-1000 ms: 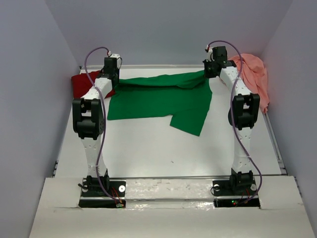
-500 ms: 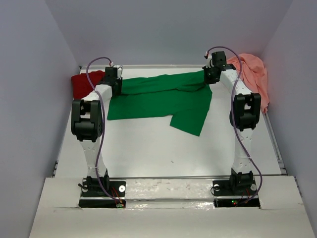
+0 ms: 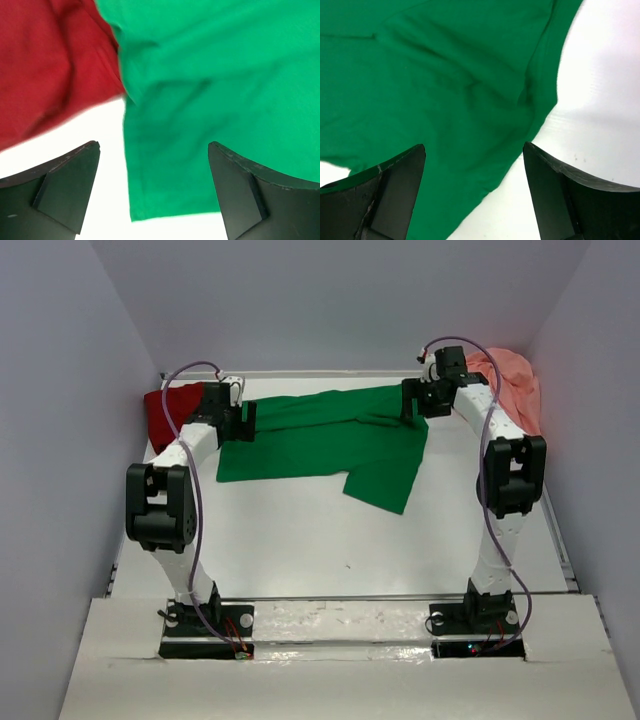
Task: Fold and stack the t-shirts
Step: Fold the flattened tshirt in 1/3 of the way, then grap the side of the flattened tshirt closest away from the robot with both arms
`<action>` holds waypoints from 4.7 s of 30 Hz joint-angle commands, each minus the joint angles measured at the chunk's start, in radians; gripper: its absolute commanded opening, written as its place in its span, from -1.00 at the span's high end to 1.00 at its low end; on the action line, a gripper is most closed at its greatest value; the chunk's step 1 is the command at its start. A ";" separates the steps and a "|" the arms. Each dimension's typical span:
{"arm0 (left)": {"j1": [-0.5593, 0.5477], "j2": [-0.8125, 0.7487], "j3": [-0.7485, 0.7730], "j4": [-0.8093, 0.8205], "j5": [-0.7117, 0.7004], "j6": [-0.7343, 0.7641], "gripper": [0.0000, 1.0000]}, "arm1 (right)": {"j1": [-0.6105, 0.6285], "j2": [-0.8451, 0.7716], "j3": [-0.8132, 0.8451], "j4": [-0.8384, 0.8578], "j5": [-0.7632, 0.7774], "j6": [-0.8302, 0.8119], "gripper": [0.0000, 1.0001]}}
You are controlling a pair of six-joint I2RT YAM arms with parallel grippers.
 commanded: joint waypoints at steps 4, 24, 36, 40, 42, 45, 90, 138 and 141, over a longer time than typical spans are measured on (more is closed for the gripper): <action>-0.031 -0.150 -0.132 -0.077 0.141 -0.023 -0.98 | 0.008 -0.184 -0.158 -0.055 -0.119 0.056 -0.64; 0.002 -0.026 -0.199 -0.116 -0.008 -0.009 -0.97 | 0.008 -0.288 -0.241 -0.214 -0.179 -0.003 -0.63; 0.063 -0.037 -0.239 -0.108 -0.008 -0.009 -0.96 | 0.008 -0.311 -0.263 -0.207 -0.153 -0.023 -0.63; 0.063 -0.052 -0.248 -0.117 0.015 -0.012 -0.95 | 0.008 -0.305 -0.278 -0.201 -0.159 -0.015 -0.62; 0.063 -0.055 -0.248 -0.128 0.027 -0.014 -0.94 | 0.008 -0.303 -0.284 -0.200 -0.168 -0.014 -0.61; 0.068 -0.053 -0.250 -0.150 0.038 -0.014 -0.92 | 0.008 -0.308 -0.289 -0.204 -0.174 -0.011 -0.59; 0.137 -0.087 -0.253 -0.199 0.138 -0.015 -0.73 | 0.008 -0.409 -0.338 -0.220 -0.174 -0.043 -0.57; 0.137 -0.086 -0.264 -0.194 0.172 -0.021 0.81 | 0.008 -0.221 -0.582 -0.313 -0.506 -0.094 -0.52; 0.137 -0.087 -0.261 -0.196 0.172 -0.024 0.81 | 0.008 -0.195 -0.596 -0.315 -0.490 -0.089 -0.52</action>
